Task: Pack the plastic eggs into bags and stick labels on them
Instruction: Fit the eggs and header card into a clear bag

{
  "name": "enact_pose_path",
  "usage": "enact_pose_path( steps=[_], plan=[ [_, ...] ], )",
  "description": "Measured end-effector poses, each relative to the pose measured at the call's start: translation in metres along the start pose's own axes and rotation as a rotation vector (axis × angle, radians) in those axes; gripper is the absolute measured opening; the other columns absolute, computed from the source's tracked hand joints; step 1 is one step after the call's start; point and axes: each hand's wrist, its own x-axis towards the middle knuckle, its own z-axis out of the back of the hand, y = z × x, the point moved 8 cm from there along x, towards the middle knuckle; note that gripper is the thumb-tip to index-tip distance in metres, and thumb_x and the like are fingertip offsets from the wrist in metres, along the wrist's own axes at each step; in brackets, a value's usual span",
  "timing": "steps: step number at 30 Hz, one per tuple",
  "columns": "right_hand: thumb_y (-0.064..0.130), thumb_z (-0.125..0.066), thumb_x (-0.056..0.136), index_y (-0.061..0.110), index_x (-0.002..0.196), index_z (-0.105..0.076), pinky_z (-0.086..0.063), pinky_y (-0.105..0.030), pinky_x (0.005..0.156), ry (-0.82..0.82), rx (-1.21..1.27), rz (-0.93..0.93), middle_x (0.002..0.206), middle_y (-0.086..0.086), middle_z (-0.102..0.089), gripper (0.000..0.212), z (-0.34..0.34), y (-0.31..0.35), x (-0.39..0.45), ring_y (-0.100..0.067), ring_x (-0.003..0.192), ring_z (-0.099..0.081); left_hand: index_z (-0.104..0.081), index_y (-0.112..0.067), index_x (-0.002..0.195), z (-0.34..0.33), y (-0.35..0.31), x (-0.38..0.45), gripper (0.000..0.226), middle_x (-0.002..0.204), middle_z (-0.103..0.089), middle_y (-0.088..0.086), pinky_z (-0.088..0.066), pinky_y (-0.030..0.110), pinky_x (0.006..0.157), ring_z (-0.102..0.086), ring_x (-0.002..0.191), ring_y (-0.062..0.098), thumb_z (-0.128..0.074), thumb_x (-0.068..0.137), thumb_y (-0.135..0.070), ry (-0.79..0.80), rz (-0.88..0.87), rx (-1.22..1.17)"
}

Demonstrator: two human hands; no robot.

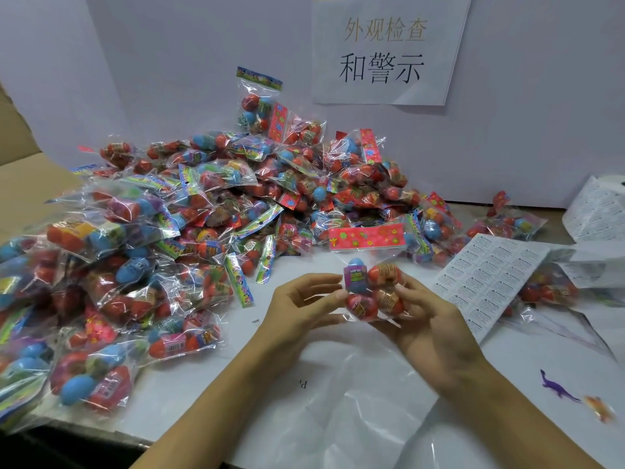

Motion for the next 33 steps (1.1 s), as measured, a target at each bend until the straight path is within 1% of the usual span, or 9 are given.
enact_pose_path(
  steps=[8, 11, 14, 16, 18, 22, 27, 30, 33],
  plan=[
    [0.010, -0.055, 0.084, 0.007, 0.106, -0.078, -0.062, -0.040, 0.085, 0.018, -0.007, -0.008, 0.118, -0.024, -0.071, 0.031, -0.002, -0.004, 0.001, -0.030, 0.098, -0.073, -0.080, -0.017, 0.103, -0.002, 0.001, 0.000, 0.021, 0.106, -0.078, 0.013, -0.061, 0.034, 0.074, -0.075, 0.094, 0.027, -0.079, 0.082, -0.019, 0.044, -0.027, 0.032],
    [0.008, -0.057, 0.088, 0.002, 0.125, -0.066, -0.061, -0.039, 0.086, -0.008, -0.066, 0.025, 0.123, -0.026, -0.068, 0.039, 0.002, -0.003, 0.001, -0.038, 0.106, -0.069, -0.078, -0.013, 0.097, 0.005, 0.001, 0.001, 0.017, 0.095, -0.077, 0.010, -0.060, 0.032, 0.066, -0.073, 0.081, 0.026, -0.084, 0.082, -0.009, -0.038, -0.062, 0.071],
    [0.007, -0.066, 0.082, 0.007, 0.137, -0.053, -0.055, -0.040, 0.091, -0.100, -0.134, 0.080, 0.126, -0.022, -0.068, 0.057, 0.012, -0.002, 0.001, -0.048, 0.115, -0.064, -0.075, -0.016, 0.088, 0.013, -0.003, 0.000, 0.014, 0.082, -0.074, 0.004, -0.056, 0.028, 0.058, -0.069, 0.070, 0.021, -0.085, 0.082, -0.008, -0.131, -0.114, 0.177],
    [0.009, -0.073, 0.073, 0.009, 0.131, -0.054, -0.056, -0.035, 0.087, -0.149, -0.185, 0.146, 0.123, -0.016, -0.071, 0.062, 0.014, 0.001, 0.000, -0.039, 0.110, -0.069, -0.076, -0.019, 0.085, 0.009, -0.006, -0.001, 0.010, 0.082, -0.074, 0.007, -0.057, 0.030, 0.061, -0.071, 0.073, 0.022, -0.084, 0.078, -0.017, -0.104, -0.129, 0.157],
    [0.014, -0.081, 0.063, 0.008, 0.118, -0.056, -0.057, -0.031, 0.083, -0.179, -0.268, 0.209, 0.118, -0.016, -0.073, 0.061, 0.014, 0.004, -0.001, -0.029, 0.102, -0.073, -0.079, -0.019, 0.092, 0.000, -0.005, -0.003, 0.018, 0.092, -0.077, 0.009, -0.061, 0.033, 0.070, -0.074, 0.086, 0.023, -0.085, 0.076, -0.025, -0.016, -0.113, 0.103],
    [0.025, -0.092, 0.061, 0.015, 0.101, -0.071, -0.051, -0.041, 0.098, -0.101, -0.430, 0.235, 0.120, -0.008, -0.073, 0.046, 0.010, 0.005, -0.002, -0.027, 0.115, -0.069, -0.080, -0.020, 0.105, -0.008, -0.001, -0.005, 0.038, 0.110, -0.077, 0.008, -0.062, 0.037, 0.082, -0.074, 0.106, 0.024, -0.086, 0.071, -0.035, 0.071, -0.070, 0.104],
    [0.033, -0.083, 0.070, 0.018, 0.103, -0.079, -0.052, -0.017, 0.093, 0.093, -0.579, 0.280, 0.132, 0.006, -0.068, 0.037, -0.010, 0.006, -0.010, -0.008, 0.127, -0.060, -0.075, -0.015, 0.116, -0.004, -0.006, -0.004, 0.044, 0.116, -0.076, 0.009, -0.061, 0.037, 0.084, -0.073, 0.108, 0.026, -0.083, 0.077, -0.033, 0.056, -0.074, 0.050],
    [0.034, -0.082, 0.069, 0.021, 0.102, -0.080, -0.052, -0.014, 0.087, 0.148, -0.611, 0.272, 0.132, 0.011, -0.068, 0.035, -0.015, 0.006, -0.013, -0.005, 0.122, -0.063, -0.076, -0.013, 0.113, 0.000, -0.006, -0.003, 0.039, 0.114, -0.077, 0.011, -0.062, 0.044, 0.087, -0.074, 0.105, 0.028, -0.083, 0.078, -0.030, 0.004, -0.039, -0.006],
    [0.031, -0.080, 0.072, 0.019, 0.100, -0.080, -0.053, -0.017, 0.089, 0.182, -0.601, 0.273, 0.127, 0.004, -0.071, 0.030, -0.019, 0.005, -0.015, -0.010, 0.121, -0.064, -0.076, -0.008, 0.106, 0.003, -0.004, -0.002, 0.028, 0.106, -0.077, 0.016, -0.062, 0.040, 0.078, -0.076, 0.096, 0.029, -0.083, 0.082, -0.021, -0.054, -0.002, -0.101]
  ],
)
